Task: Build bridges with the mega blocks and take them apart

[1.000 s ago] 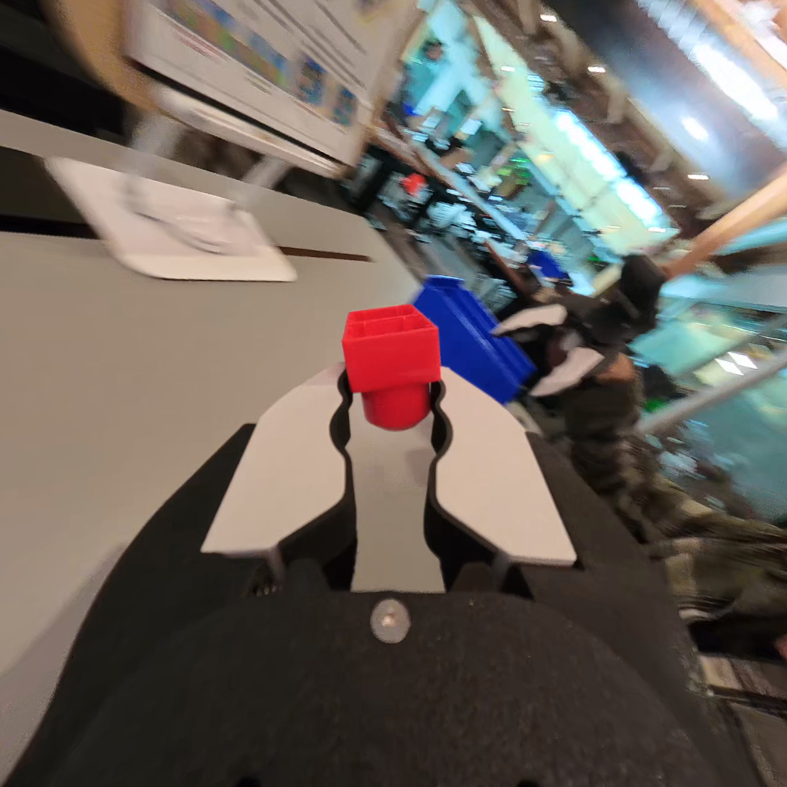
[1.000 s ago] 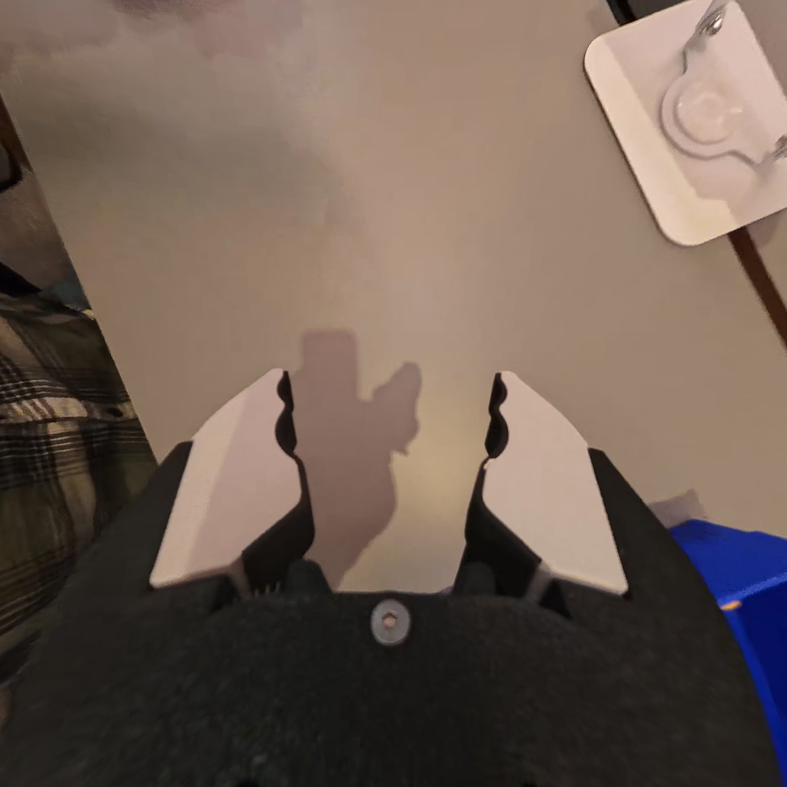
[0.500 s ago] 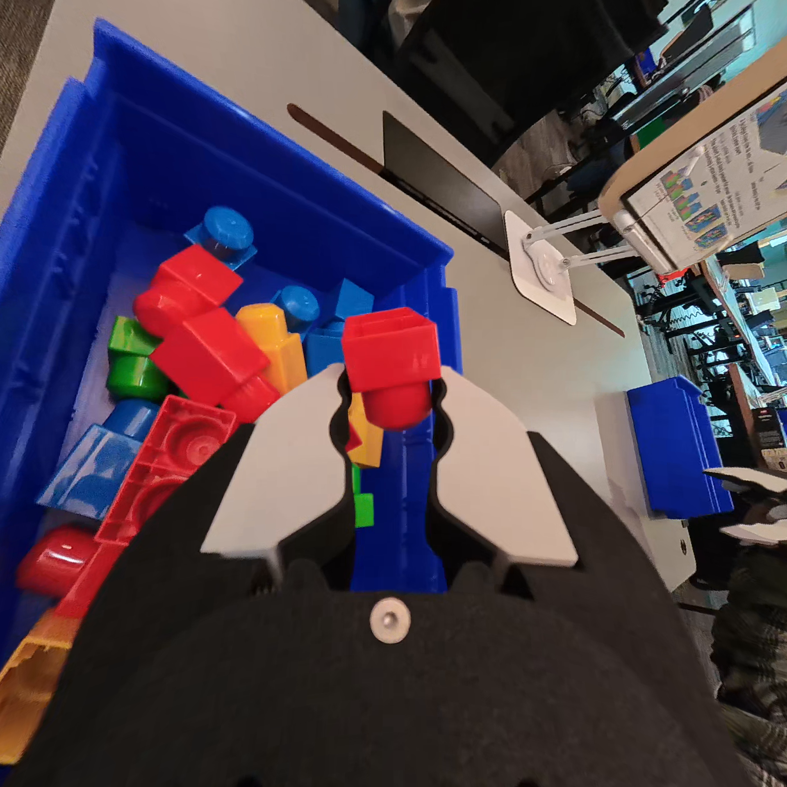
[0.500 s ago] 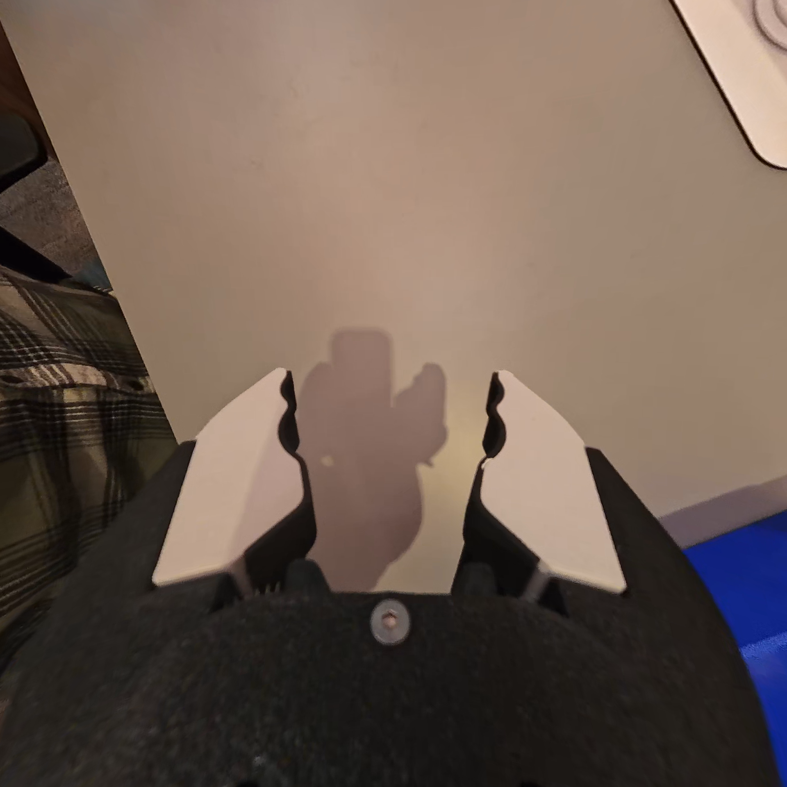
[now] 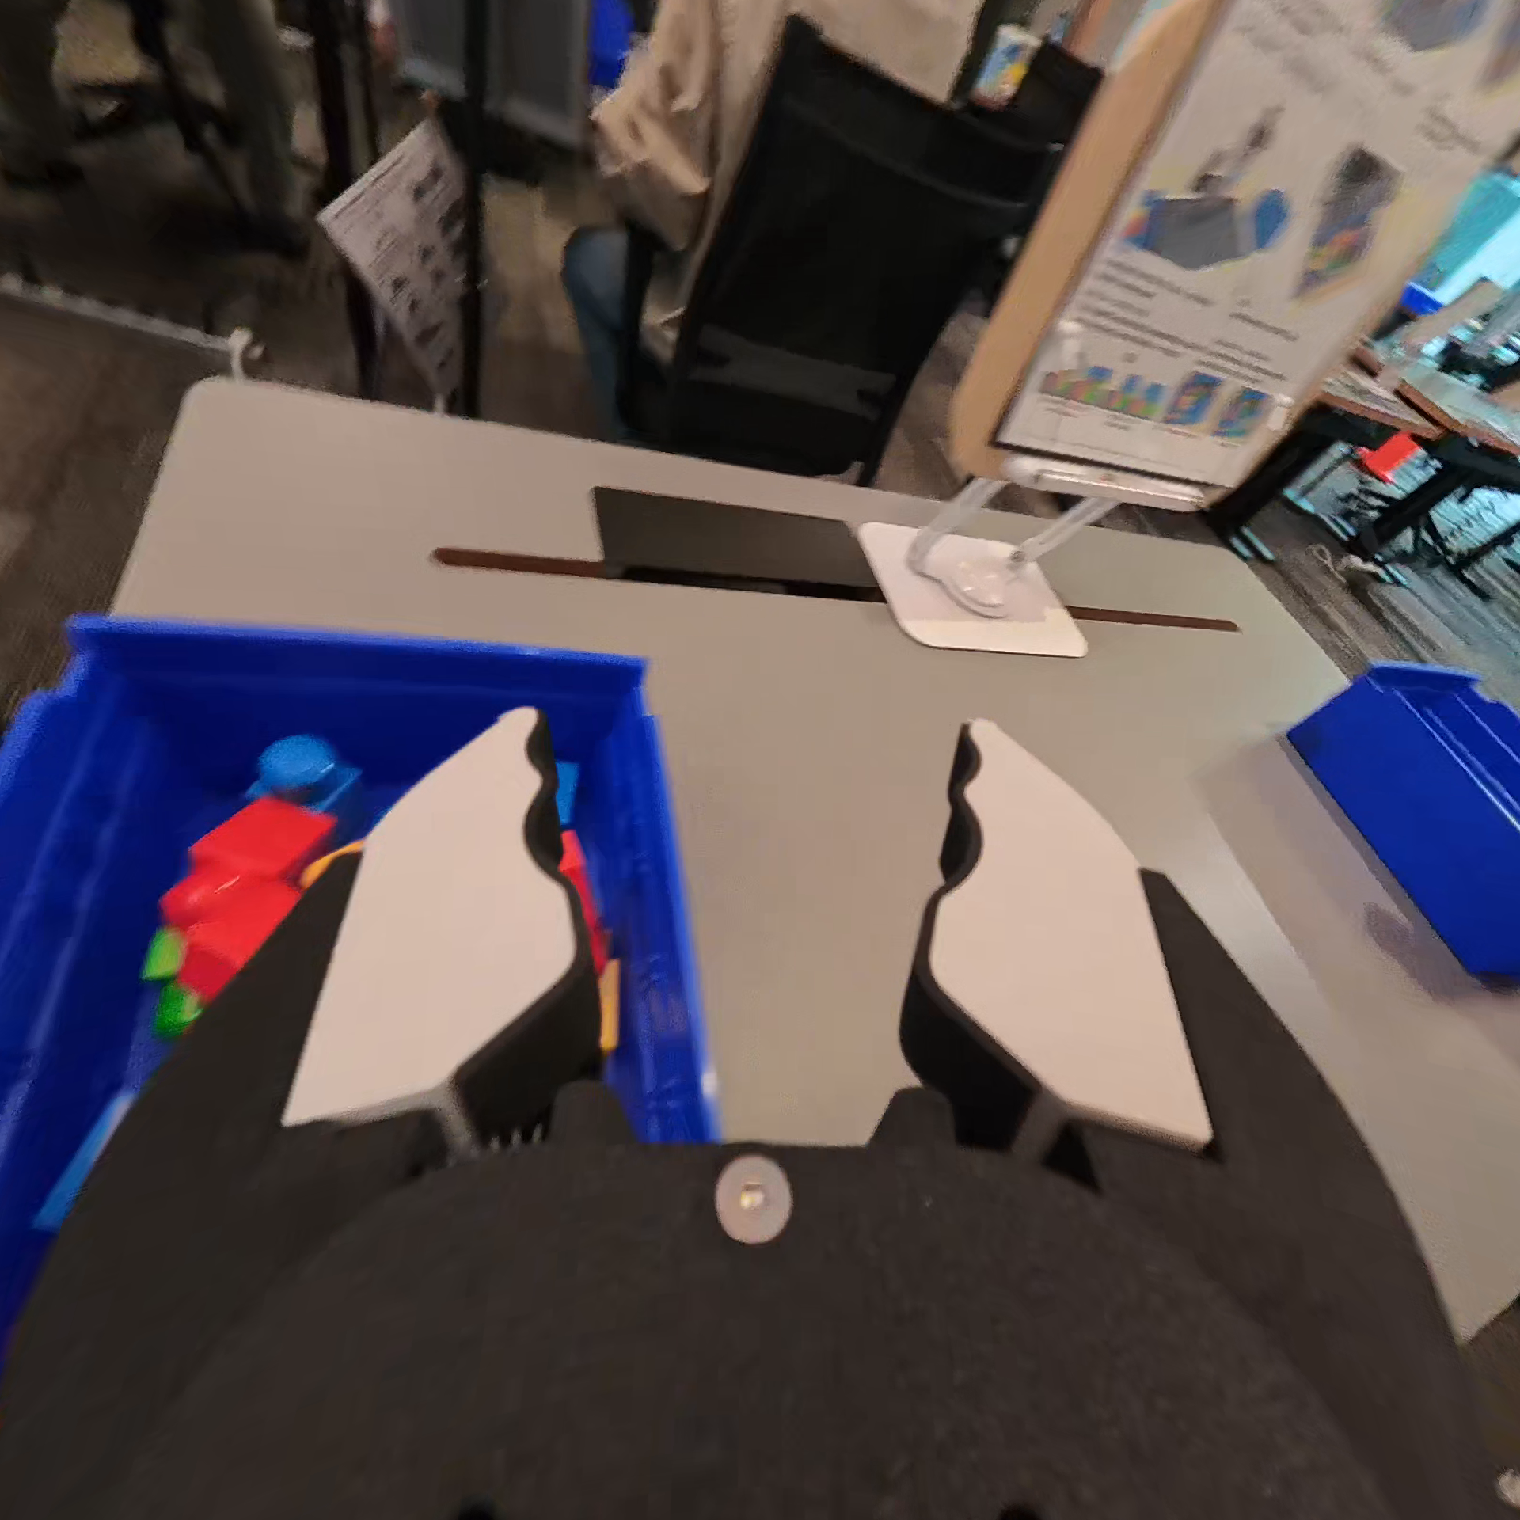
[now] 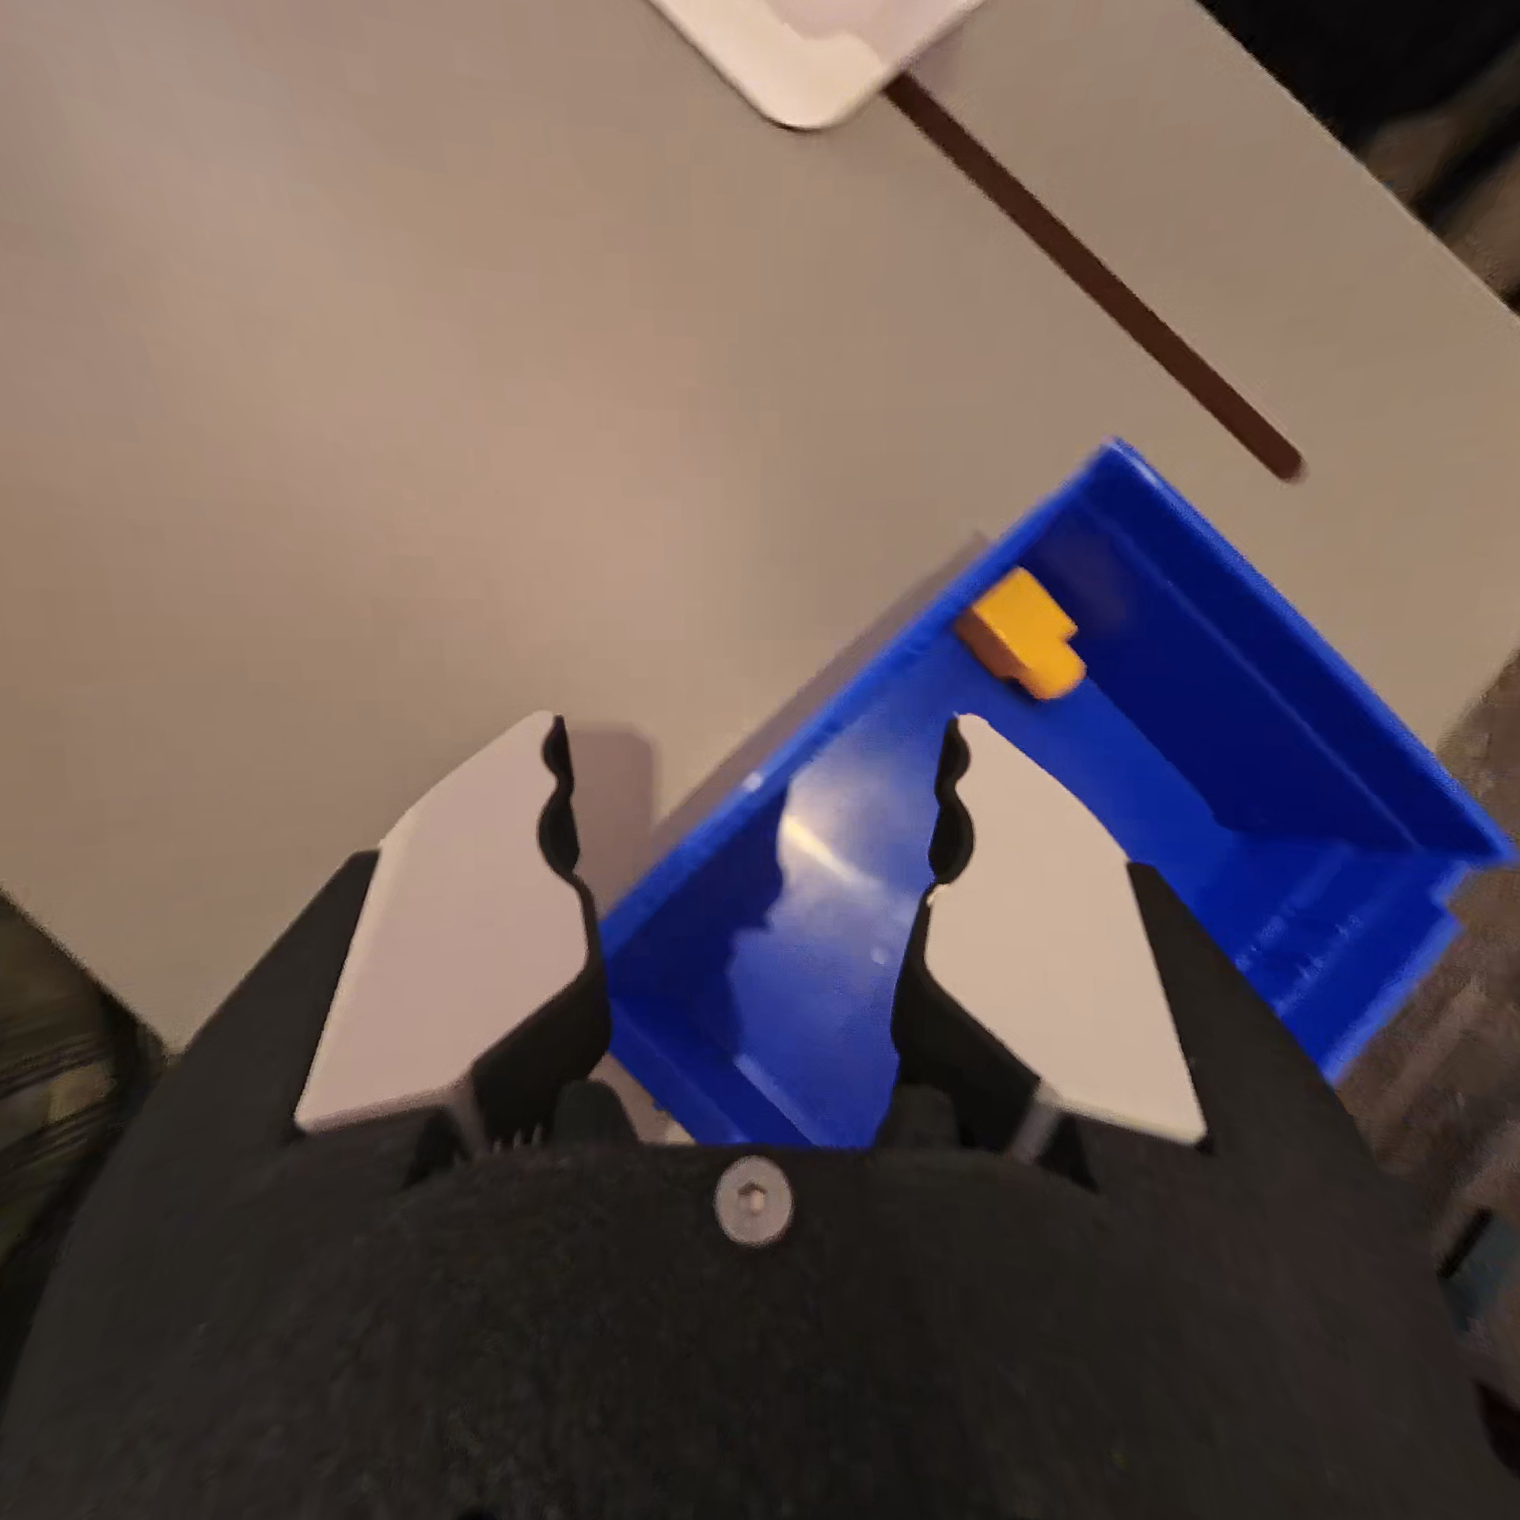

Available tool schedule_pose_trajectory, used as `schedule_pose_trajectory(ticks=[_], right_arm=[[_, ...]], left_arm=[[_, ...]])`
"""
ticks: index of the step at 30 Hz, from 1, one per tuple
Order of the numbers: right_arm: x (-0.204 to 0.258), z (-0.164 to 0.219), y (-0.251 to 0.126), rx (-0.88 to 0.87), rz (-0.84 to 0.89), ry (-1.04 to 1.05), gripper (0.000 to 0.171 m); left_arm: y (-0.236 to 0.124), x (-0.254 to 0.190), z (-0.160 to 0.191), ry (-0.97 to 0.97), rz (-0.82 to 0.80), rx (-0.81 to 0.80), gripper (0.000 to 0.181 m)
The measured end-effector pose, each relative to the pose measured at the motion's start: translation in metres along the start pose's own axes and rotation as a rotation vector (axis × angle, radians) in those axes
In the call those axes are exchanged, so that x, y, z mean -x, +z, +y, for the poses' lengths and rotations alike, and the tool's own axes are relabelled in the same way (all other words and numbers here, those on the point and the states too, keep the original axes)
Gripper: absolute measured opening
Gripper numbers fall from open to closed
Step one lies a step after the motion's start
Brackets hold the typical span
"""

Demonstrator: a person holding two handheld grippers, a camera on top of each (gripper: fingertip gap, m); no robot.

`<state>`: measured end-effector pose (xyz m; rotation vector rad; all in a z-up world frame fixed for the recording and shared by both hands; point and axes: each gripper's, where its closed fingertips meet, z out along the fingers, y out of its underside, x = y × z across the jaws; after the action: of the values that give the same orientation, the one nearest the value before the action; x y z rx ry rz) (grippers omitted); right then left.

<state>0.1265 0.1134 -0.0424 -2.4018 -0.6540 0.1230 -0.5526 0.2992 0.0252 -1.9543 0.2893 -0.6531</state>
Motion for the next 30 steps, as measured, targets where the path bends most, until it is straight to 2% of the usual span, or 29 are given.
schedule_pose_trajectory(ticks=[3, 6, 9, 12, 14, 16, 25, 30], right_arm=[[-0.051, 0.011, 0.003, -0.007, 0.037, 0.163, 0.079], [-0.083, 0.021, 0.019, -0.008, 0.010, 0.287, 0.070], [-0.100, 0.027, 0.042, 0.001, -0.031, 0.142, 0.066], [-0.104, 0.040, 0.064, 0.065, -0.040, -0.201, 0.064], [-0.110, 0.043, 0.075, 0.076, -0.017, -0.386, 0.059], [-0.112, 0.045, 0.084, 0.087, -0.053, -0.462, 0.054], [-0.127, 0.063, 0.123, 0.258, -0.108, -0.596, 0.052], [-0.131, 0.062, 0.138, 0.286, -0.107, -0.622, 0.053]], left_arm=[[0.006, -0.063, 0.005, 0.072, 0.121, -0.002, 0.089], [0.015, -0.123, 0.025, 0.104, 0.267, 0.034, 0.087], [0.023, -0.167, 0.046, 0.125, 0.372, 0.087, 0.086], [0.025, -0.197, 0.061, 0.142, 0.440, 0.130, 0.085], [0.025, -0.208, 0.066, 0.162, 0.451, 0.142, 0.085], [0.024, -0.215, 0.070, 0.183, 0.452, 0.152, 0.085], [0.023, -0.222, 0.077, 0.219, 0.435, 0.177, 0.083], [0.023, -0.219, 0.078, 0.215, 0.427, 0.184, 0.082]])
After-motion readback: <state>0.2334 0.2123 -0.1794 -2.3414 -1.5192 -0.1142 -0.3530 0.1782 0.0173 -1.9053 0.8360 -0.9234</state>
